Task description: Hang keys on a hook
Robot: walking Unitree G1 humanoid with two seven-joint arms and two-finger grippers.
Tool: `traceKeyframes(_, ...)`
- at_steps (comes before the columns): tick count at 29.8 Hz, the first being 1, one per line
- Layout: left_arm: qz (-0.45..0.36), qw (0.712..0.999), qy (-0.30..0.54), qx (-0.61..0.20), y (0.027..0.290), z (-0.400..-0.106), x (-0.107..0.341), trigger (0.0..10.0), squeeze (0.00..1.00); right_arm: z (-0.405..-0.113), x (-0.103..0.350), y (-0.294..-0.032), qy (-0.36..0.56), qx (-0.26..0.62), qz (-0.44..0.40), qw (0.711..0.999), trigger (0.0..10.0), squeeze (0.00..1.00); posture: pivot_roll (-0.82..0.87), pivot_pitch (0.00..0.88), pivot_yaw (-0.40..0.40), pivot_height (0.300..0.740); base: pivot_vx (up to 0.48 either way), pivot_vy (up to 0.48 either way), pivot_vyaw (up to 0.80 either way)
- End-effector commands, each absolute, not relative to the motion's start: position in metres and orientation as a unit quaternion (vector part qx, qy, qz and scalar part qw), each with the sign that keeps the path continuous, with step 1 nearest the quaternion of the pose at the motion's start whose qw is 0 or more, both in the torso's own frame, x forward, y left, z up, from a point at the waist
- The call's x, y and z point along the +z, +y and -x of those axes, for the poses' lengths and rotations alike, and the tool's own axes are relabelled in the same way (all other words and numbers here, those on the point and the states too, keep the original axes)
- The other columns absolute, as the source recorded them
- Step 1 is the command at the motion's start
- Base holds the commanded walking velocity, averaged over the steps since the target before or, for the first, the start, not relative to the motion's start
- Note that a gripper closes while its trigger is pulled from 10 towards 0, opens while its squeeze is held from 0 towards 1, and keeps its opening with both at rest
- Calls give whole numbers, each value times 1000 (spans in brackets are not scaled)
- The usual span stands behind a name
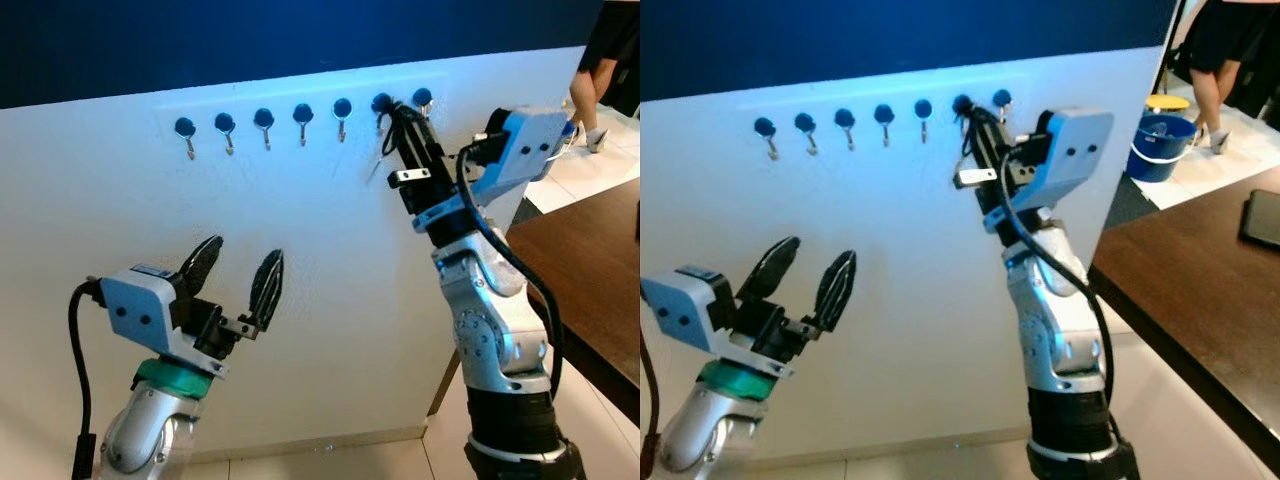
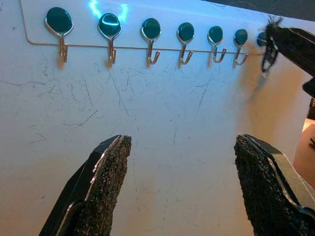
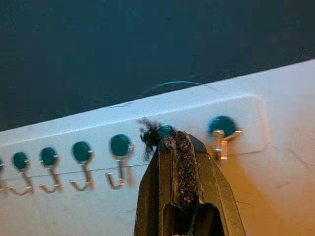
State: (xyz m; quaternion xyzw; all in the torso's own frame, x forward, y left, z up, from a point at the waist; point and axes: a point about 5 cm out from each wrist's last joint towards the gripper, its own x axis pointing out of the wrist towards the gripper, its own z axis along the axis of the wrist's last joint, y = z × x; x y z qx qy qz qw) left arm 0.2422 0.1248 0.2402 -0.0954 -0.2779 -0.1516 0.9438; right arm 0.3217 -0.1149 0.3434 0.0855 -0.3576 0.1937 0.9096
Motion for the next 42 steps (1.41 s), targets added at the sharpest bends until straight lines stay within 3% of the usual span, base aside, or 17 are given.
traceKeyframes(1, 98, 942, -281, -155, 125, -240, 243, 10000, 0, -323, 347, -113, -361, 196, -101, 906, 10000, 0, -164, 118, 200, 740, 0, 0, 0)
traceKeyframes(18, 100, 946, -276, -139, 132, -242, 239, 10000, 0, -331, 342, -139, -349, 126, -130, 919, 10000, 0, -159, 131, 210, 740, 0, 0, 0)
traceKeyframes(25, 102, 946, -275, -137, 134, -242, 240, 10000, 0, -329, 345, -143, -361, 119, -133, 915, 10000, 0, -159, 131, 210, 740, 0, 0, 0)
traceKeyframes(32, 104, 946, -277, -131, 135, -242, 240, 10000, 0, -317, 354, -157, -410, 92, -172, 891, 10000, 0, -157, 131, 212, 740, 0, 0, 0)
traceKeyframes(42, 102, 947, -276, -130, 135, -242, 240, 10000, 0, -319, 345, -172, -393, 52, -192, 898, 10000, 0, -157, 131, 212, 740, 0, 0, 0)
